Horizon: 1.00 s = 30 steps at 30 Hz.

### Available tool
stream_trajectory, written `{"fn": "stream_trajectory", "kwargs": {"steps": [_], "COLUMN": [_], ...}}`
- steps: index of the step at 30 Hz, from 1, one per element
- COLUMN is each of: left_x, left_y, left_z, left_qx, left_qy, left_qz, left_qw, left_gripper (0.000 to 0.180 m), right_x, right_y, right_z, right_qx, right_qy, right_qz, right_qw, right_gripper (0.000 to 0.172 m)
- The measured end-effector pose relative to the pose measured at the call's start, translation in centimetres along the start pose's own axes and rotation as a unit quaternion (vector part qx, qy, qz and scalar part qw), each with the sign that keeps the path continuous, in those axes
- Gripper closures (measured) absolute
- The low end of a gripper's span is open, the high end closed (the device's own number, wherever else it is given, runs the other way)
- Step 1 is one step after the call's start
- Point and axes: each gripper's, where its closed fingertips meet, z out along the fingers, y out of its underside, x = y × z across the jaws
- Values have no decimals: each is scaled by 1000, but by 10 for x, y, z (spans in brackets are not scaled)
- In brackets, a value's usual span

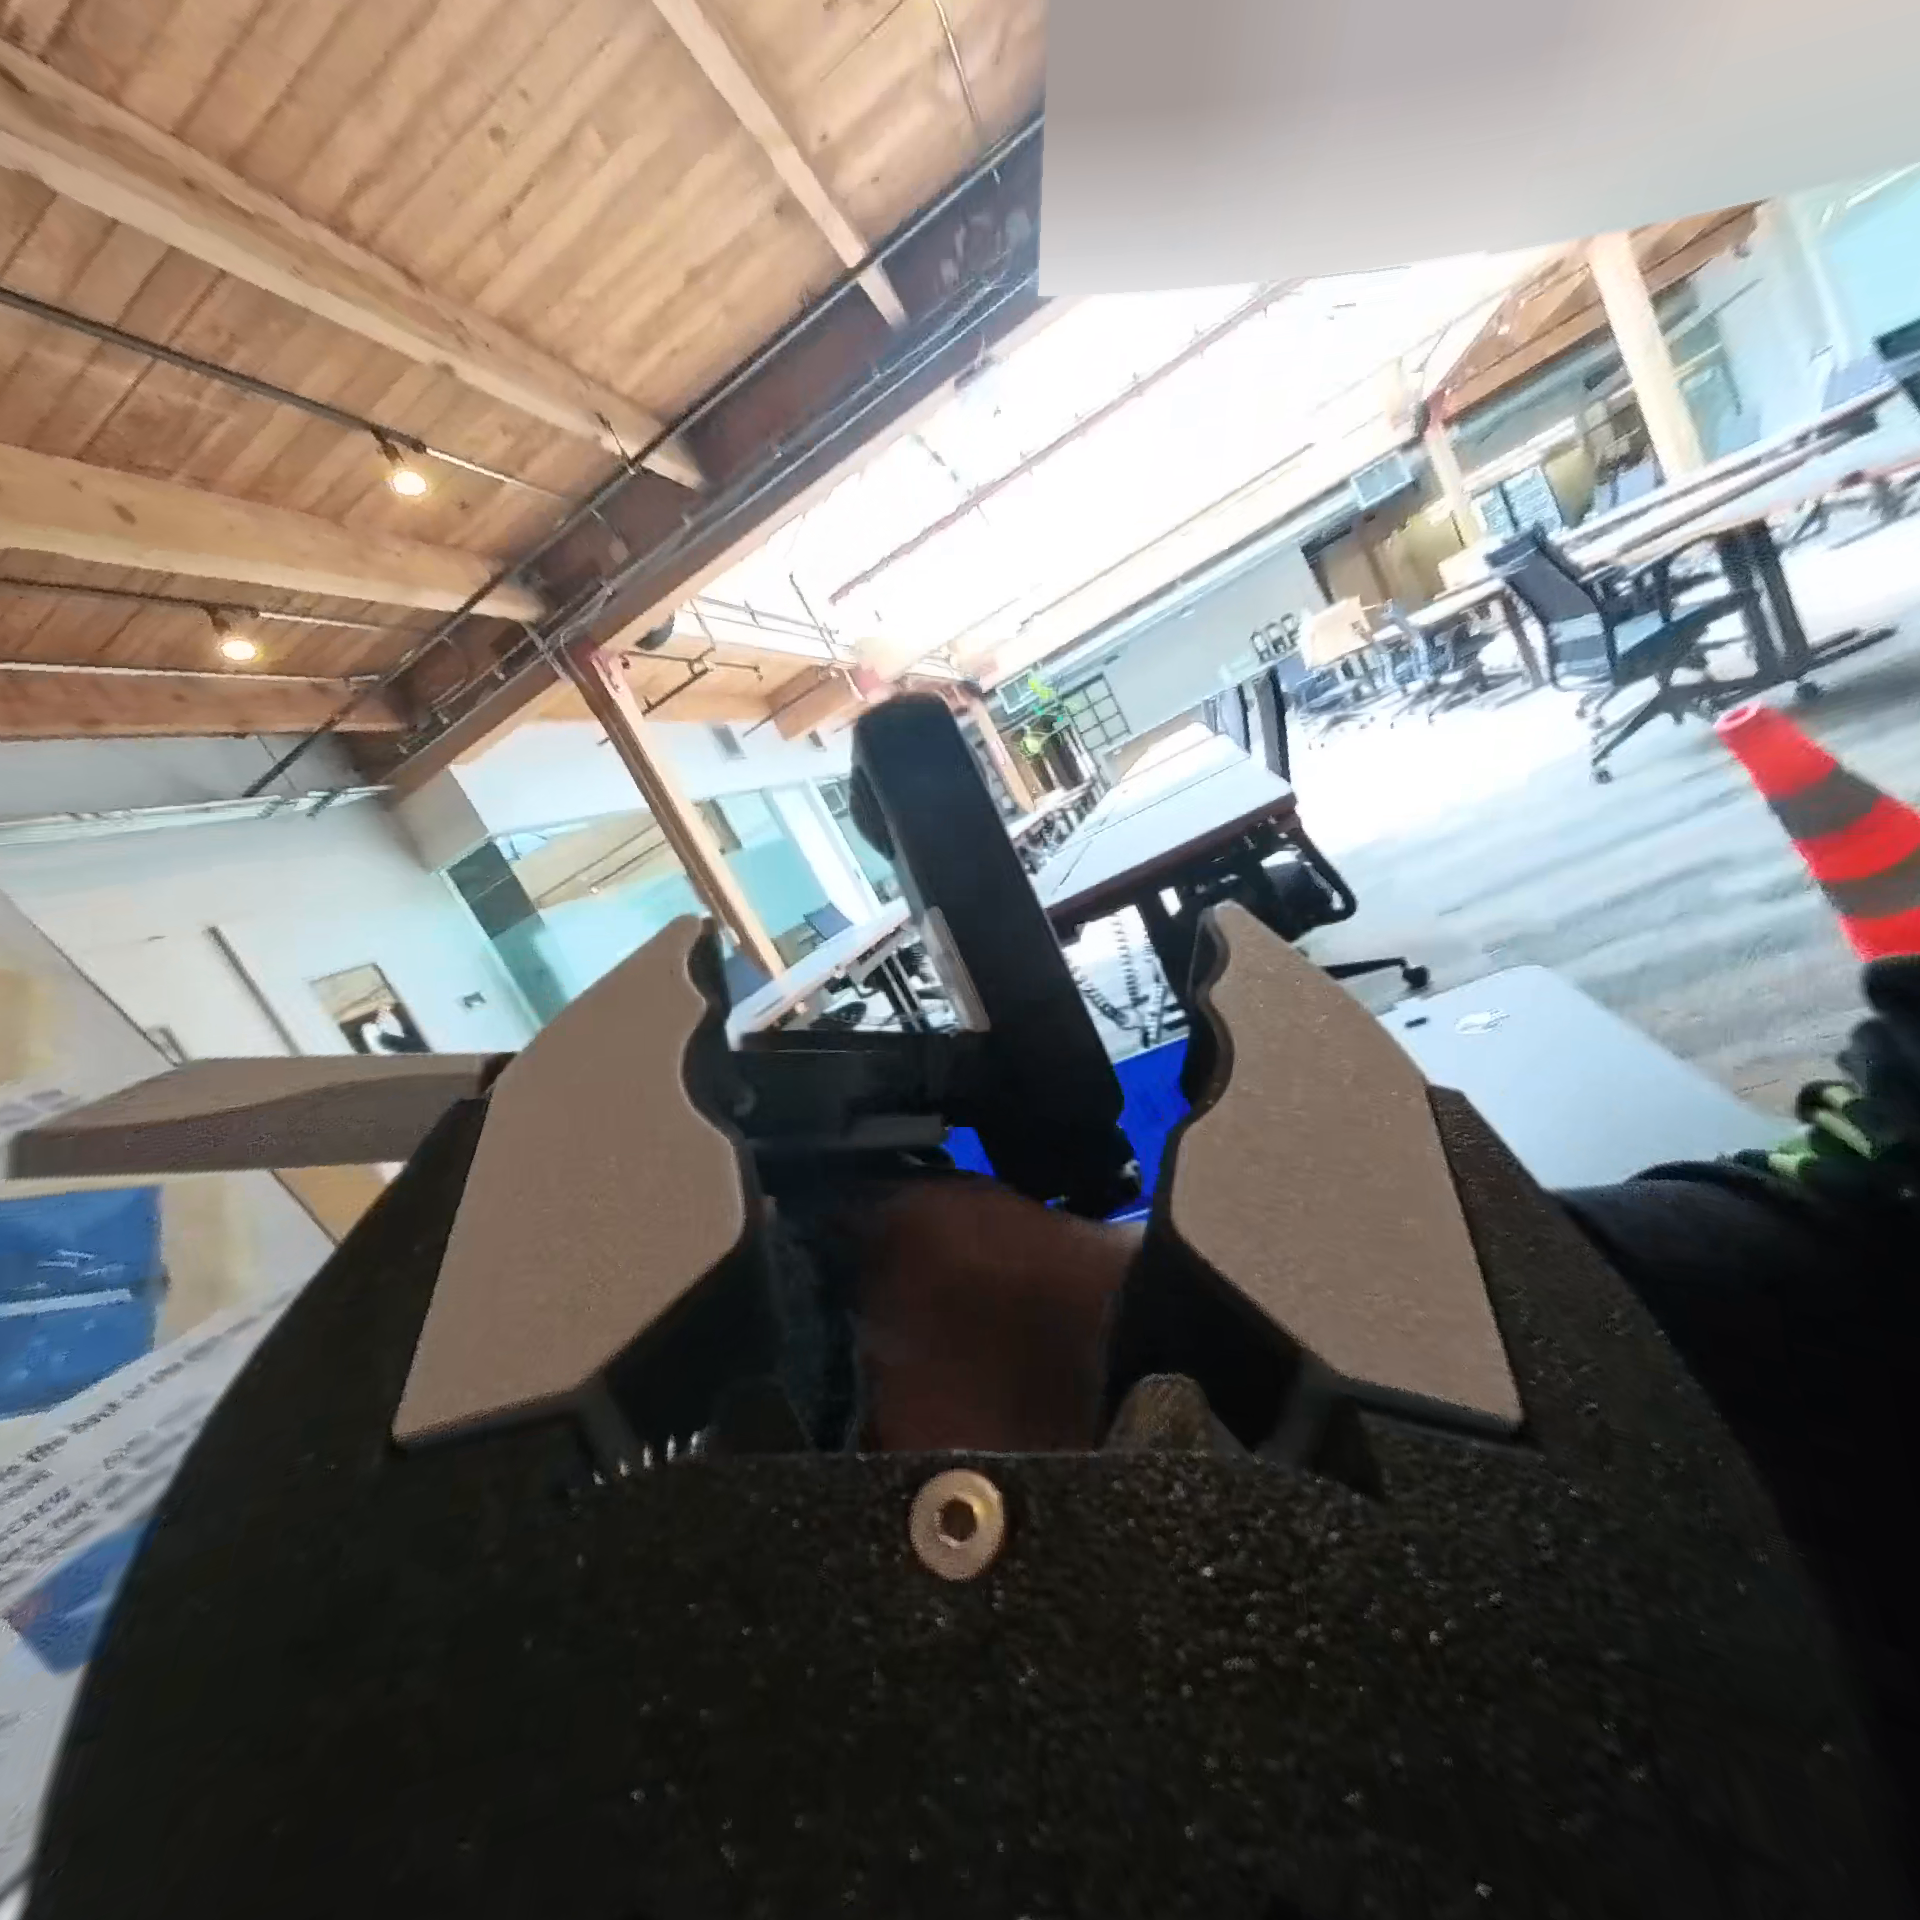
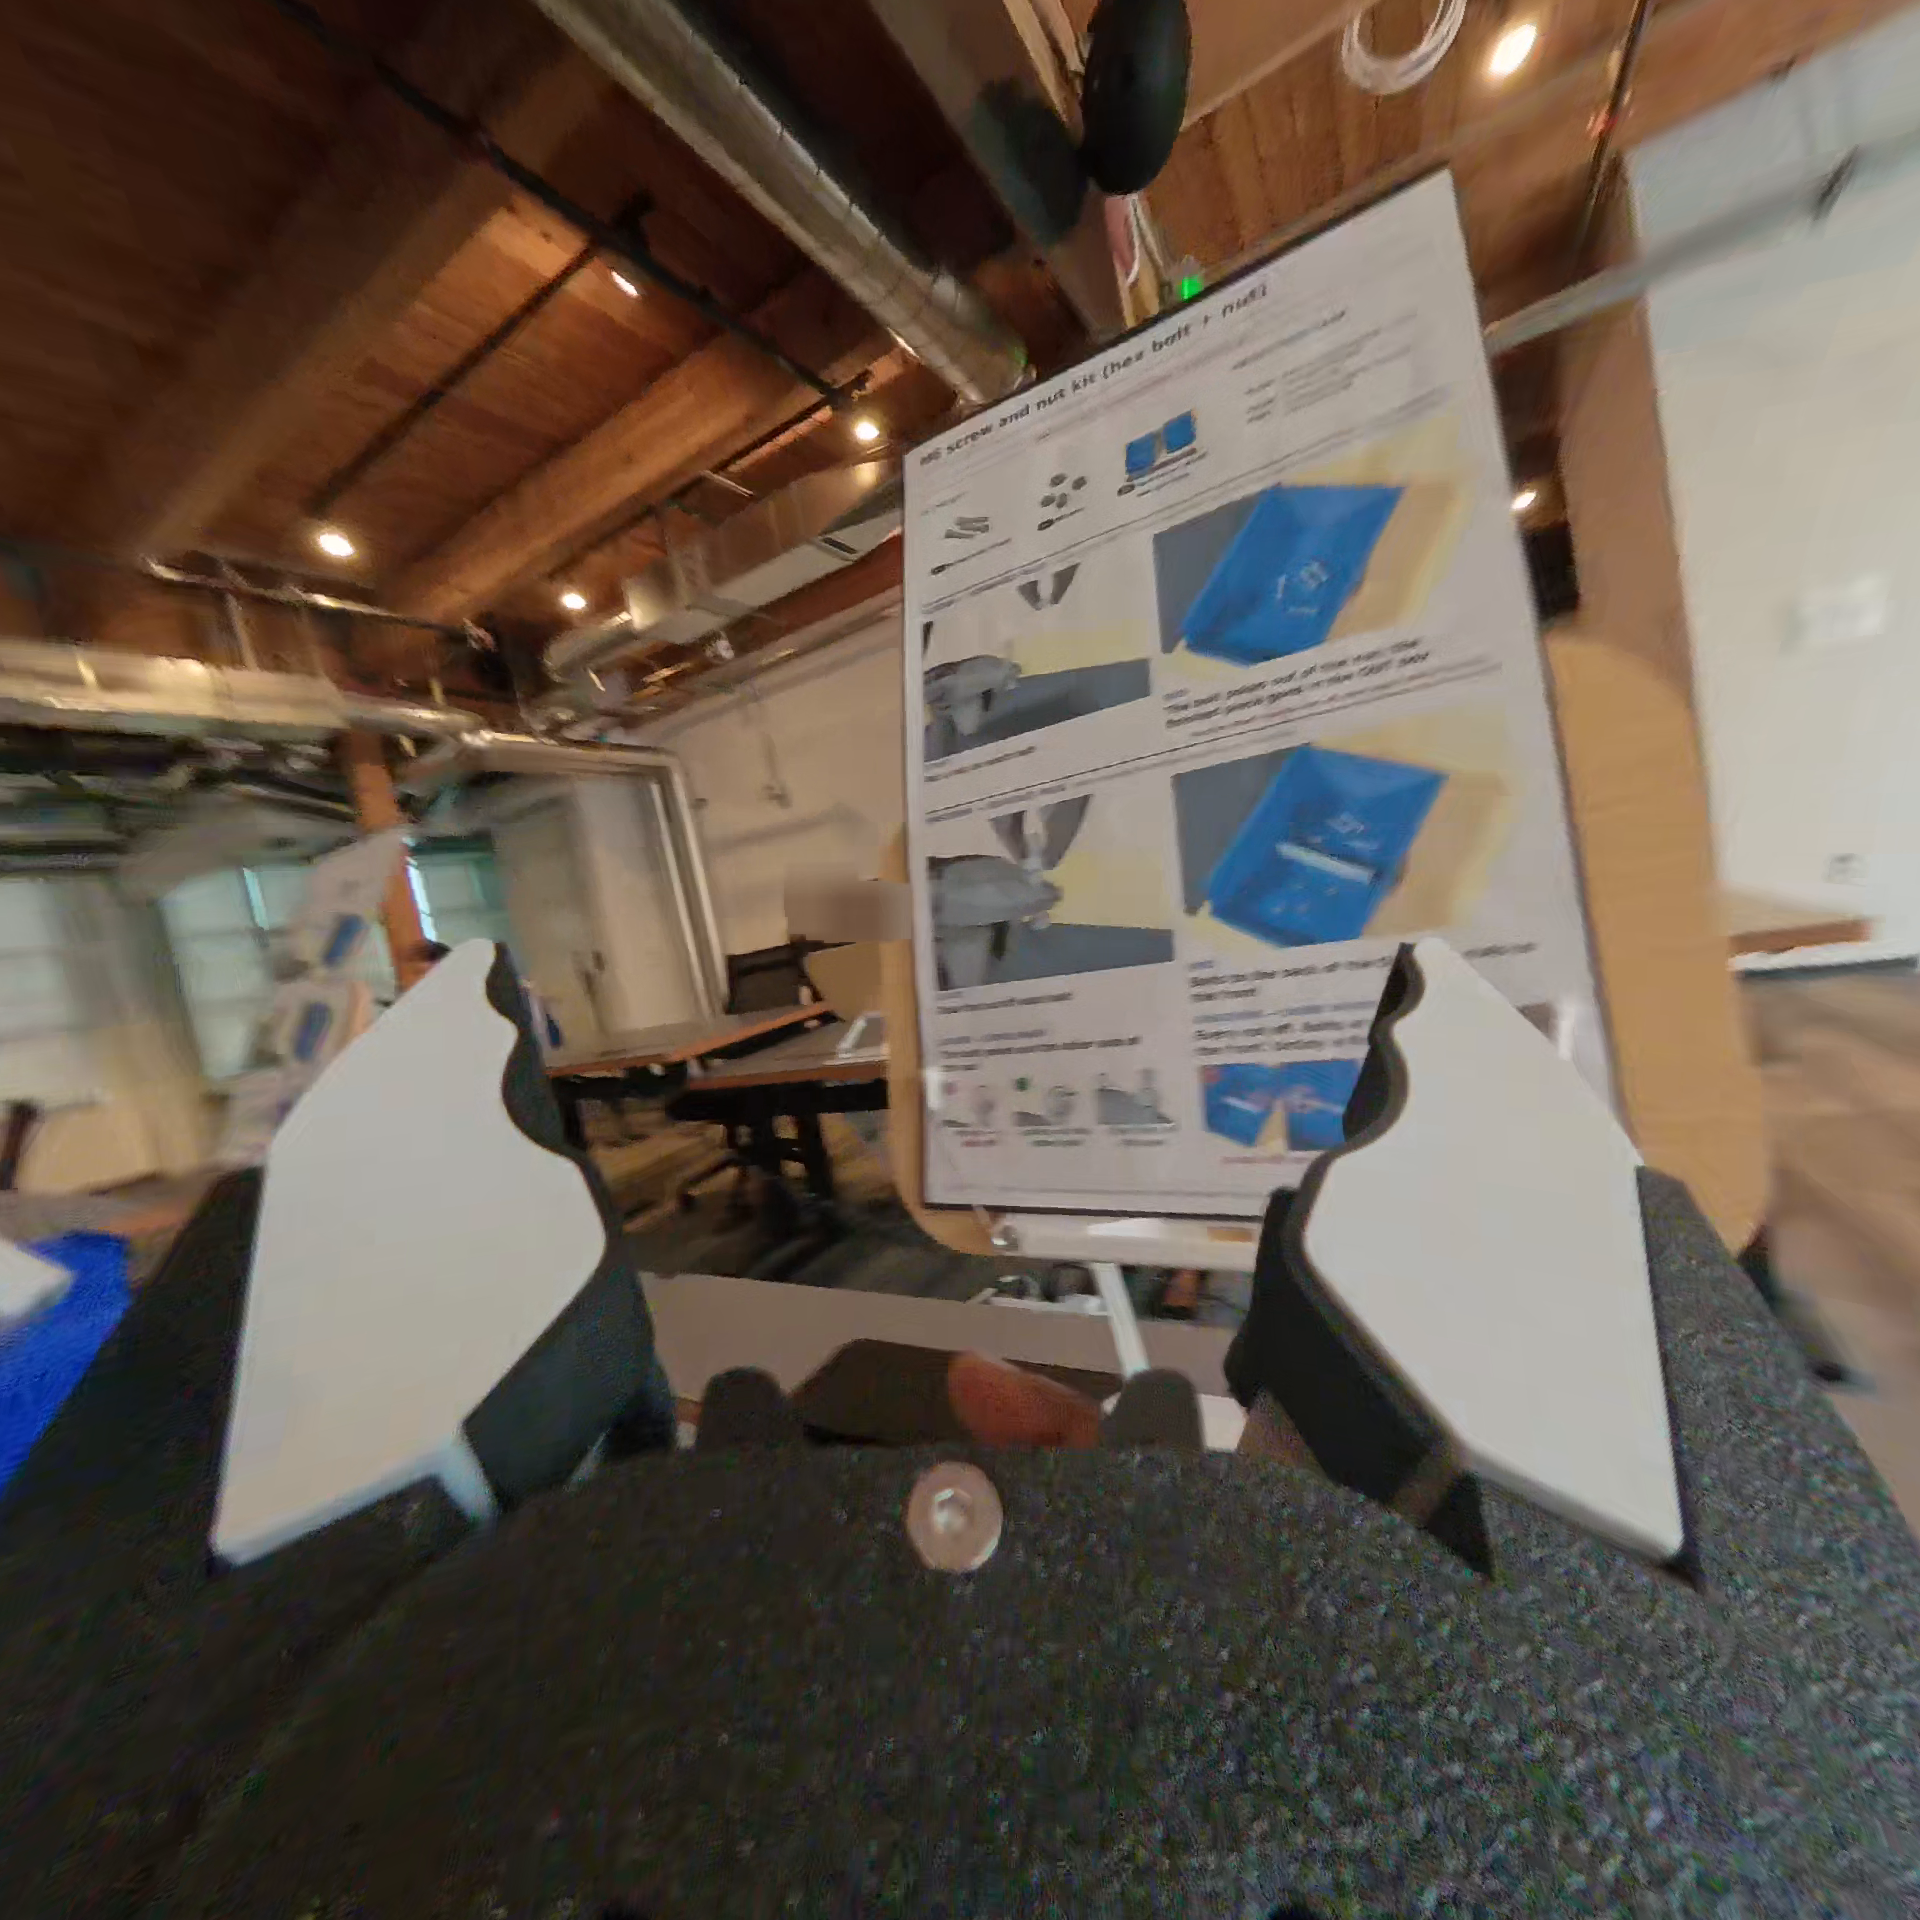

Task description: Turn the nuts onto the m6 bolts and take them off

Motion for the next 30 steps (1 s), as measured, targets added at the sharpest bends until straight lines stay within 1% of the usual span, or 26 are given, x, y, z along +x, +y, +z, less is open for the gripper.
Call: {"fn": "stream_trajectory", "kwargs": {"steps": [1,3,4,5,7,9,11,13,14,16,18,21,24,30], "left_x": [1,-4,-9,-15,-19,-25,-36,-44,-47,-50,-46,-38,-34,-39], "left_y": [3,1,0,1,9,5,13,10,8,7,9,7,5,1], "left_z": [1,0,-2,-4,-6,-7,-10,-15,-17,-18,-15,-12,-11,-14], "left_qx": [1,26,37,40,27,46,25,26,32,44,35,26,32,60], "left_qy": [3,1,-5,-12,-18,-32,-45,-45,-48,-55,-55,-46,-34,-34], "left_qz": [-15,-59,-82,-100,-121,-143,-181,-226,-238,-245,-236,-200,-208,-238], "left_qw": [1000,998,996,994,992,988,982,973,970,967,969,978,977,969], "left_gripper": [94,96,95,95,95,90,102,98,100,103,99,97,93,96], "right_x": [2,-2,-5,-5,-1,7,7,1,0,3,7,7,12,21], "right_y": [4,18,24,32,44,48,45,46,44,40,38,32,28,28], "right_z": [2,7,8,10,11,11,9,9,9,7,6,5,3,2], "right_qx": [-14,-56,-64,-82,-116,-126,-126,-137,-139,-144,-149,-142,-146,-155], "right_qy": [-5,-45,-62,-67,-62,-45,-24,-22,-17,-2,13,19,36,52], "right_qz": [-12,14,16,4,-31,-84,-131,-177,-194,-233,-264,-252,-273,-243], "right_qw": [1000,997,996,994,991,987,983,974,971,962,953,957,950,956], "right_gripper": [25,25,25,25,25,25,25,25,25,25,25,25,25,25]}}
